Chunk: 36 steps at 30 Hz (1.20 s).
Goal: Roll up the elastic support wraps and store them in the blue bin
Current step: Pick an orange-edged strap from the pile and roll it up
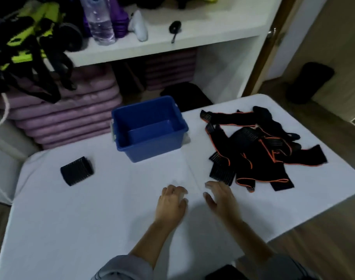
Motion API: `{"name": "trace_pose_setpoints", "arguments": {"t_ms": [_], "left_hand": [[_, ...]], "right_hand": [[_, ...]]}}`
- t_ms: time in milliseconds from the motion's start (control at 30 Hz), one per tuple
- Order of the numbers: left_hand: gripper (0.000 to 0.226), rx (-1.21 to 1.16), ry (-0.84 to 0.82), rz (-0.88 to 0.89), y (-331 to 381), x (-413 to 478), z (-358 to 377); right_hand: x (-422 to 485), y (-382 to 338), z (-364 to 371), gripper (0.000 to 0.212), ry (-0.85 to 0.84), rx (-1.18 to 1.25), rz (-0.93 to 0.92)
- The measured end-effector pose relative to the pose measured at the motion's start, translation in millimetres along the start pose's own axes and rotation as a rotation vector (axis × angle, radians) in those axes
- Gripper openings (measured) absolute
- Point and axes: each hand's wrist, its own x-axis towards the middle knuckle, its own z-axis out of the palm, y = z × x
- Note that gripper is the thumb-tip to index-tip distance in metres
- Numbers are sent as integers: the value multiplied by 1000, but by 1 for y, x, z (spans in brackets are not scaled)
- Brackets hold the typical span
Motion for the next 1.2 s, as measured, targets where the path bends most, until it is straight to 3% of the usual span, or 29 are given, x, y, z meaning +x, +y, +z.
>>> {"name": "trace_pose_setpoints", "arguments": {"t_ms": [233, 600, 867, 1000, 1200], "left_hand": [[27, -101, -8, 38, 76, 32, 47], [38, -104, 4, -4, 146, 67, 96], [35, -175, 145, -157, 147, 75, 93], [27, -221, 235, -204, 145, 102, 77], [23, -269, 229, -265, 142, 161, 61]], "right_hand": [[3, 82, -53, 27, 97, 7, 79], [25, 163, -101, 35, 98, -4, -3], [29, 155, -92, 44, -55, 81, -104], [50, 140, -88, 35, 0, 194, -81], [114, 135, -91, 27, 118, 162, -84]]}}
